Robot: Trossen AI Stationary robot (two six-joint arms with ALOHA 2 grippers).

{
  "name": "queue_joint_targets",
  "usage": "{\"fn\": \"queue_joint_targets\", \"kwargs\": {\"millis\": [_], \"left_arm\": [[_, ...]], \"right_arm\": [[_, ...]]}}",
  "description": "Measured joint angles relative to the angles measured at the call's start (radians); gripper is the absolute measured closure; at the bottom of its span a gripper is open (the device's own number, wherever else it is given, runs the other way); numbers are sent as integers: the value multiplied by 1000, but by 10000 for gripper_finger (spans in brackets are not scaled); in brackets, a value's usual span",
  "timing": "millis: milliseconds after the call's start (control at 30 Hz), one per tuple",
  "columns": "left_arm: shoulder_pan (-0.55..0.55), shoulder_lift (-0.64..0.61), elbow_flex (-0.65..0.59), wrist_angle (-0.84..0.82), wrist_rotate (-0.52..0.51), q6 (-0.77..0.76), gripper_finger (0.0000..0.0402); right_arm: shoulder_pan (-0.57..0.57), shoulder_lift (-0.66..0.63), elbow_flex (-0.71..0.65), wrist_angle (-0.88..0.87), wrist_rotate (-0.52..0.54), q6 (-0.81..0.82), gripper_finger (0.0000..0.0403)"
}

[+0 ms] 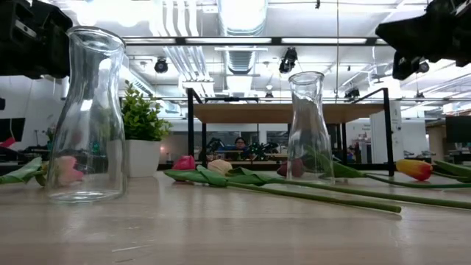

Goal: Pick and place flowers into a vace then onto a shelf
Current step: Put the yellow tulip into the right transparent vase

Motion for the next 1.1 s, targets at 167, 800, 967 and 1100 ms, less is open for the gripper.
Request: {"fn": "queue_joint_targets", "kwargs": {"millis": [167,800,967,1100], "left_arm": [[0,0,0,0,0,0,350],[0,0,0,12,0,26,350],[0,0,0,18,0,26,350],[0,0,0,31,0,26,350]], "right_arm": [[0,76,0,5,109,4,314],[48,411,448,-461,31,395,246],[48,564,598,-621,77,602,248],[48,675,720,-791,88,700,248]]}}
